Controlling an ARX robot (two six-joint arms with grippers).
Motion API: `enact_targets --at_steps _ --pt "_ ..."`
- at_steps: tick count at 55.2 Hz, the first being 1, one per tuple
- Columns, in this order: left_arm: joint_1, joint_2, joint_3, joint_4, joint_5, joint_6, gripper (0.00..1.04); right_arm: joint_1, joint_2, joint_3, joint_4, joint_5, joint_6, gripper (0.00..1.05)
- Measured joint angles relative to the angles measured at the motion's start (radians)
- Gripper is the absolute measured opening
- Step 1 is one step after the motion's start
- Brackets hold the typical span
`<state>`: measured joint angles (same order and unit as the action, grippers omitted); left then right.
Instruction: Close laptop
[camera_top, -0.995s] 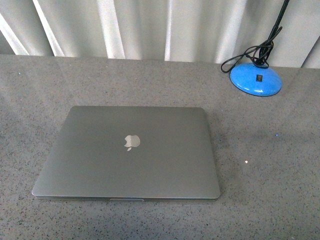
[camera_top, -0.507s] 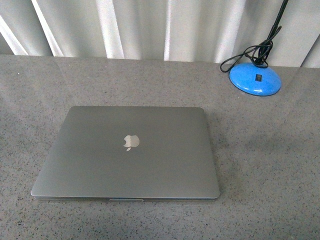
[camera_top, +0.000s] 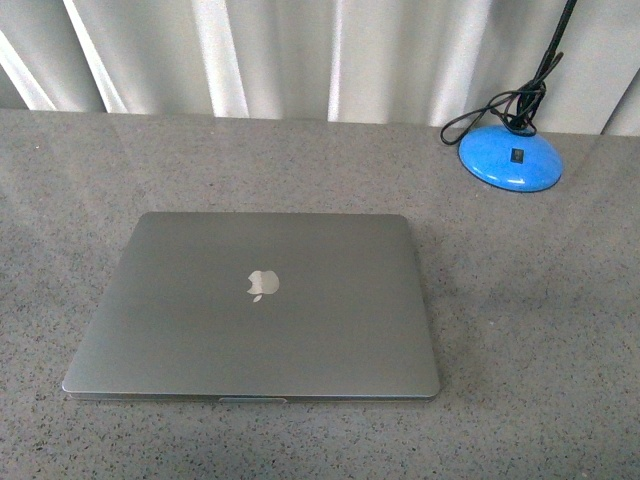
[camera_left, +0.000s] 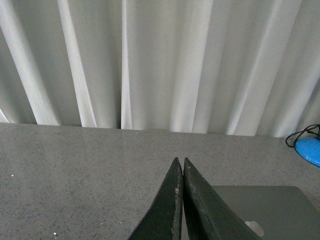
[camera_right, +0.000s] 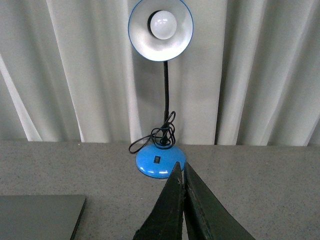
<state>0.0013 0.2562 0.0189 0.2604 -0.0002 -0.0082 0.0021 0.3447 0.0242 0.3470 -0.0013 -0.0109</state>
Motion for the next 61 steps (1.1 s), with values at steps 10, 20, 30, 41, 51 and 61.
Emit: enact_targets --at_steps 10,20,30,41,51,61 --pt "0.0 -0.051 0.0 -0.052 0.0 0.0 0.04 0.0 -0.068 0.0 -0.066 0.0 0.0 0.01" --pt "0.0 -0.18 0.0 -0.214 0.0 0.001 0.04 0.0 -0.13 0.0 -0.128 0.0 0.0 0.01" --pt "0.0 -0.252 0.0 -0.258 0.0 0.0 0.04 0.0 -0.189 0.0 -0.187 0.0 0.0 0.01" --pt "0.0 -0.253 0.0 -0.258 0.0 0.0 0.04 0.0 -0.34 0.0 -0.345 0.002 0.001 0.01" --pt "-0.001 -0.253 0.0 -0.259 0.0 0.0 0.09 0.0 -0.341 0.0 -0.345 0.002 0.0 0.01" --pt "-0.001 -0.253 0.0 -0.259 0.0 0.0 0.43 0.0 -0.341 0.0 -0.345 0.002 0.001 0.36"
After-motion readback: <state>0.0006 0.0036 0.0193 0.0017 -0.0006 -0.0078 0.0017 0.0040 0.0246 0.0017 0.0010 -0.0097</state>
